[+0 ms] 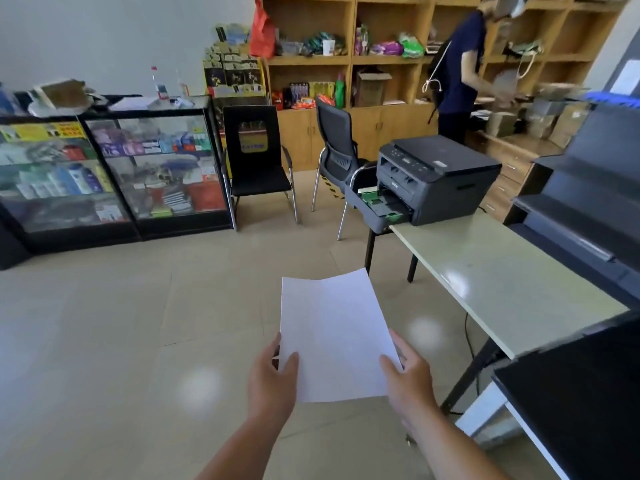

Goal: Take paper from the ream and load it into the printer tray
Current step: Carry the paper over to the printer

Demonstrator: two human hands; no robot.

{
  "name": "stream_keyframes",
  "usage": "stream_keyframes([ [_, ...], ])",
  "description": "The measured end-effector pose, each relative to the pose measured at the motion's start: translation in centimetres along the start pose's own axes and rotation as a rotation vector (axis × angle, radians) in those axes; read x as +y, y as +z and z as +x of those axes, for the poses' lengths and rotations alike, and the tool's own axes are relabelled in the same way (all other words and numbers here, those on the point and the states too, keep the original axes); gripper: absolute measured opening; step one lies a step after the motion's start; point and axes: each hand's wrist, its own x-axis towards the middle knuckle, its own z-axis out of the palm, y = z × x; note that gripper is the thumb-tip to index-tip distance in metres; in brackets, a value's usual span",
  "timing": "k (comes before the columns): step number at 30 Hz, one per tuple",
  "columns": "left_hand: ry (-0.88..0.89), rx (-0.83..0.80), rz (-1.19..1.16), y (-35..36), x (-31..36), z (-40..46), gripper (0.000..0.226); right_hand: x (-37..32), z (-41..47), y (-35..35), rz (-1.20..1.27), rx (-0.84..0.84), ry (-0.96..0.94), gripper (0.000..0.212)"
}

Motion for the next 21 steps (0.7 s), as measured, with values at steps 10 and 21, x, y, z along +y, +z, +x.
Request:
stream_keyframes([
  [10, -0.035, 0.018, -0.047, 4.3, 3.7, 16.6, 0.047, -4.2, 17.1, 6.2, -0.040, -0.029, 0.008, 0.051],
  [21, -0.030, -0.055, -0.070, 7.0, 8.7, 39.2, 0.042, -10.8, 35.8, 16.1, -0.057, 0.008, 0.015, 0.053],
])
